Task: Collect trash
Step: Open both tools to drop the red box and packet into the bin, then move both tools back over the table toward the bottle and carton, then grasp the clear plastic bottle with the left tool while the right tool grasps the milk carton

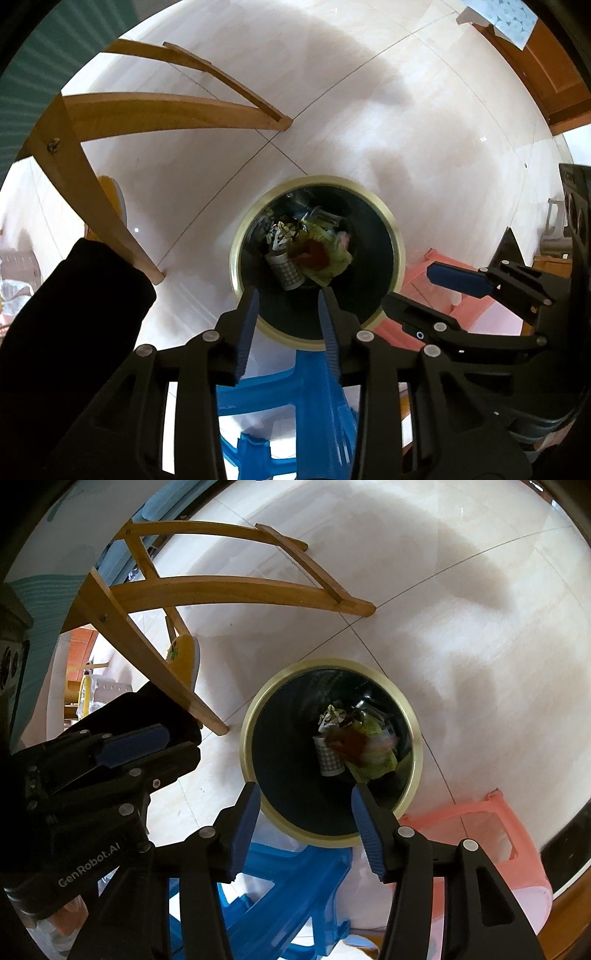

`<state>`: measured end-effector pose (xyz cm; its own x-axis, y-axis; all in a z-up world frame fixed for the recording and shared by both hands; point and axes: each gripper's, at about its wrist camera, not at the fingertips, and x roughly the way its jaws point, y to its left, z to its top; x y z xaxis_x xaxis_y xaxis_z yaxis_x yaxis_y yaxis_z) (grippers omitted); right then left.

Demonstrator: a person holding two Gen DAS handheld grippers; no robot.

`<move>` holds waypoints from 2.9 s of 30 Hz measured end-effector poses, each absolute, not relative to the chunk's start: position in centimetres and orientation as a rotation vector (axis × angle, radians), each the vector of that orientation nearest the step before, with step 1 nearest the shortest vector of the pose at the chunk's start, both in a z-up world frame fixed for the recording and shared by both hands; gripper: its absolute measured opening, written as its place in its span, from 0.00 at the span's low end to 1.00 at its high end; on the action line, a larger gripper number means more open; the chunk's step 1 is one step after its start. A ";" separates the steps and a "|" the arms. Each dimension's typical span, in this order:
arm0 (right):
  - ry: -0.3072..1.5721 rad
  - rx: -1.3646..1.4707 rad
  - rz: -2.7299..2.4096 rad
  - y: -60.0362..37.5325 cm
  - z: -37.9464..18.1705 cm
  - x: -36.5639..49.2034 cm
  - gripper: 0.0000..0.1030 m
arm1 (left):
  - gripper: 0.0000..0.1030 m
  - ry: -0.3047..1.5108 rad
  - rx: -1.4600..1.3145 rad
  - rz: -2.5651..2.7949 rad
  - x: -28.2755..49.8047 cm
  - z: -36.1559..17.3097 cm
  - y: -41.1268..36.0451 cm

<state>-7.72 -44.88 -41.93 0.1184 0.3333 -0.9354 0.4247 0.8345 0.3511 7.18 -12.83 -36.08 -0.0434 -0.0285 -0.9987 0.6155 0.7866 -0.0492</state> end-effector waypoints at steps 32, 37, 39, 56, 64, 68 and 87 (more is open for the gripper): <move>1.512 0.414 0.030 -41.7 -28.6 -13.3 0.56 | 0.30 1.545 0.526 -0.764 -0.9 -24.0 -9.2; 1.443 0.355 0.004 -39.9 -22.3 -12.2 0.56 | 0.30 1.407 0.540 -0.871 -1.6 -17.1 -8.2; 1.419 0.333 0.008 -39.4 -20.3 -11.5 0.56 | 0.30 1.343 0.537 -0.905 -1.5 -14.3 -7.7; 1.127 0.215 0.025 -33.6 -2.5 2.5 0.56 | 0.30 1.103 0.287 -0.755 15.7 2.7 5.1; 1.083 0.278 -0.011 -32.7 -0.5 12.4 0.56 | 0.30 1.070 0.212 -0.670 27.3 5.3 11.2; 1.065 0.344 -0.040 -33.6 -0.6 17.5 0.56 | 0.30 1.125 0.136 -0.676 33.2 4.4 12.3; 1.071 0.453 -0.096 -35.0 -5.0 31.1 0.56 | 0.29 1.345 -0.001 -0.668 53.2 -5.1 7.1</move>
